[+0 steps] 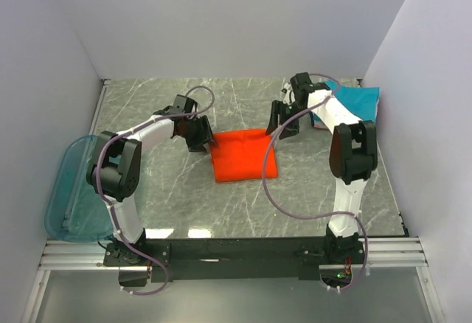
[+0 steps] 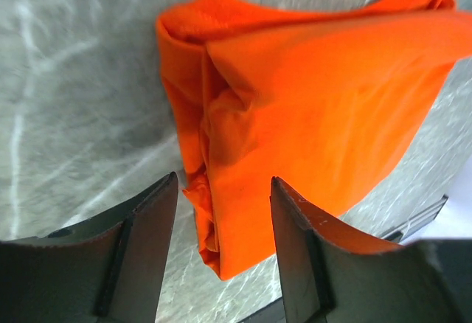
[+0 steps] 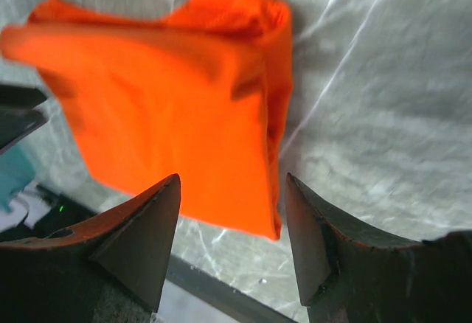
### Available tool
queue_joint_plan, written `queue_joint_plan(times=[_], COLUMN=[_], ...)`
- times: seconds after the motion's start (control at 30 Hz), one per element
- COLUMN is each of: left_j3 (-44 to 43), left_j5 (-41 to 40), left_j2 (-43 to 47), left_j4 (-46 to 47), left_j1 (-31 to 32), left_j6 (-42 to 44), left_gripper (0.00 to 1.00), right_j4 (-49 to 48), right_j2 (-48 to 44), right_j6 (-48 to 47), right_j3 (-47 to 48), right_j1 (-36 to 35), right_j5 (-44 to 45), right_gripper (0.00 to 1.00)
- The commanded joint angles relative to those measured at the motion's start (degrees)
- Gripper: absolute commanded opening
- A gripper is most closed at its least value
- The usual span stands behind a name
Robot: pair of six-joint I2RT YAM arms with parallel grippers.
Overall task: Fold and stack the t-shirts
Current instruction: Neatly place the folded tshirt to the corner
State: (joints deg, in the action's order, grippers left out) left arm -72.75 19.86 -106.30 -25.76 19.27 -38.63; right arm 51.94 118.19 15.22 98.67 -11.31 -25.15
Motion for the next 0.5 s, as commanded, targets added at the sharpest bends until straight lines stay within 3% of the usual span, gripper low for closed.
queue_joint_plan(times=[0.0, 0.13, 0.47], left_j3=[1.47, 2.52, 6.13], left_j5=[2.29, 1.15, 3.43], left_j2=[2.94, 1.89, 0.74], left_j4=[3.78, 3.61, 8.79], left_j1=[0.68, 0.95, 1.65], left_j6=[-0.22, -0.30, -1.62], left_gripper=[0.59, 0.60, 0.60], right_j4=[-6.15, -10.79, -15.37], right_j2=[-6.48, -9.29, -8.07], right_j6=[-2.04, -2.30, -2.92], right_j3=[-4.88, -13.65, -20.97], right_j1=[0.85, 2.07, 5.15], right_j5=[-5.87, -10.42, -18.35], right_gripper=[0.66, 0.68, 0.70])
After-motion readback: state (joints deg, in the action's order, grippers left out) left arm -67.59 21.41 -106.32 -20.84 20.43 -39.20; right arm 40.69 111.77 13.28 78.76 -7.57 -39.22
